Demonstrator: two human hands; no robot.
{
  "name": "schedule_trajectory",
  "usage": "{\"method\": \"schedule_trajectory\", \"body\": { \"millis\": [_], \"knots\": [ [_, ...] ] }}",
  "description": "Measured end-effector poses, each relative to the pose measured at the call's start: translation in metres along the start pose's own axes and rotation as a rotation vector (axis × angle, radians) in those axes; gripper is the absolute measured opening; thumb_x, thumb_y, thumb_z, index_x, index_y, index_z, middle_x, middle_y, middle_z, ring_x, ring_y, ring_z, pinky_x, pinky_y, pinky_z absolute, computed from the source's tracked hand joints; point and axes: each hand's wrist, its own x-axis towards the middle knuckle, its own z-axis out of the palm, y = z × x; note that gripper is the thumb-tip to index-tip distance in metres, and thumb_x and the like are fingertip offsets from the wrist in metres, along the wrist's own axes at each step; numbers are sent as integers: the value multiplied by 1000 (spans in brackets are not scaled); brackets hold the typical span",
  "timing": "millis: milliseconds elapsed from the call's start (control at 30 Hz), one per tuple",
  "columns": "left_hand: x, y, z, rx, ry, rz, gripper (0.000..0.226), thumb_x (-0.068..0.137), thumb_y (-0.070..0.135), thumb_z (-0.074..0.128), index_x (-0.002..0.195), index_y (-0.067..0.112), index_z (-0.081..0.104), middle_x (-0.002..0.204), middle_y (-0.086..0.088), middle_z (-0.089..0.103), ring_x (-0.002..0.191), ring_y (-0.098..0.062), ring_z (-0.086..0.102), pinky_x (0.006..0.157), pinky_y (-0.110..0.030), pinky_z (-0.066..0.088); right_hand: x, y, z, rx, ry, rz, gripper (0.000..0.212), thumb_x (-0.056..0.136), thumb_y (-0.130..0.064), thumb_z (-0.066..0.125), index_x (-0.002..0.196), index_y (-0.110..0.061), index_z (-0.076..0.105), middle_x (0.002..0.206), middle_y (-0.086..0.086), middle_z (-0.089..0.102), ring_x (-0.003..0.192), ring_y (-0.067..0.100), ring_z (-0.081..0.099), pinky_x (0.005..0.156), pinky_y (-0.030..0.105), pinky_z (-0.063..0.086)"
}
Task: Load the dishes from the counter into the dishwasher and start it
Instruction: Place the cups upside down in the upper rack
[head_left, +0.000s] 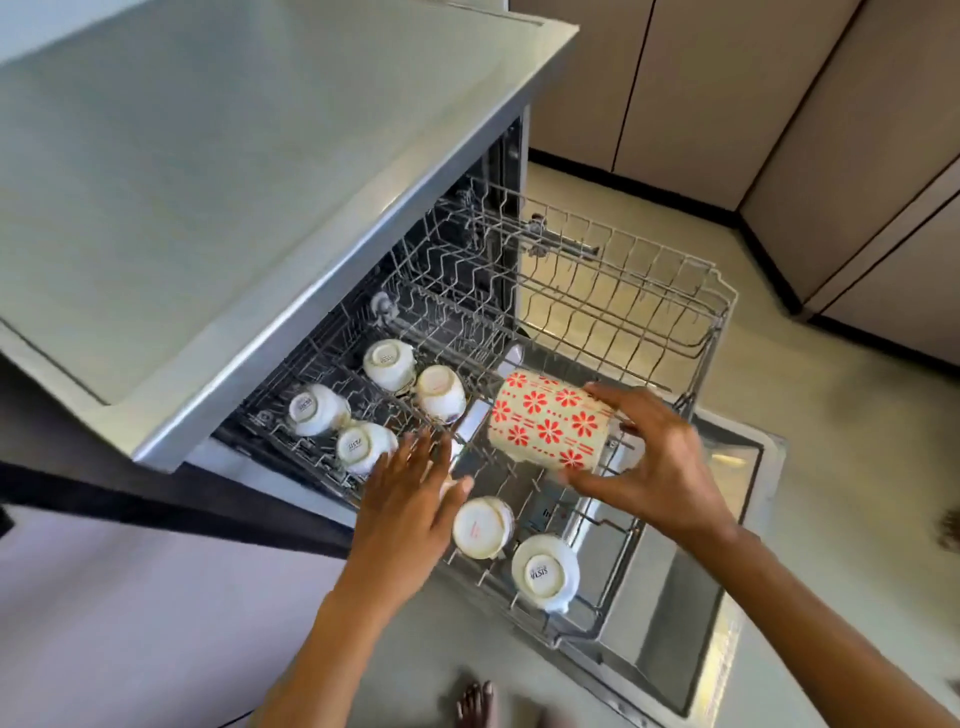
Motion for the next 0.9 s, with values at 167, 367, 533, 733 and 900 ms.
{"method": "schedule_trajectory", "body": {
  "millis": [167,367,533,733,900],
  "knots": [
    [-9,-6,32,111,-61,1,68,100,43,7,124,9,60,133,-14,54,126,-31,48,102,-42,24,26,7,4,-82,-140,83,76,53,-54,73,113,-21,39,107,3,60,93,24,59,68,42,57],
    [-10,-3,39,102,102,43,56,99,38,22,126,5,58,137,-14,49,134,-28,38,108,-43,24,53,-2,38,-178,-246,57,77,55,-45,81,117,-17,45,106,8,62,88,27,59,65,34,55],
    [-10,-3,42,87,131,37,55,99,36,21,125,5,59,137,-15,49,134,-27,37,106,-45,27,73,-8,66,-255,-290,142,79,56,-44,81,123,-23,45,113,9,60,103,31,53,76,42,53],
    [-9,-1,45,86,166,2,60,100,35,14,126,6,59,138,-14,48,136,-26,34,106,-47,27,78,-3,84,-326,-277,242,77,62,-50,77,127,-24,46,120,7,58,113,30,48,79,38,51],
    [-9,0,45,78,177,0,53,98,34,23,126,6,58,139,-15,46,136,-27,34,106,-46,27,74,3,87,-284,-259,297,74,62,-52,77,124,-23,48,113,7,64,103,29,57,75,39,54]
  ]
}}
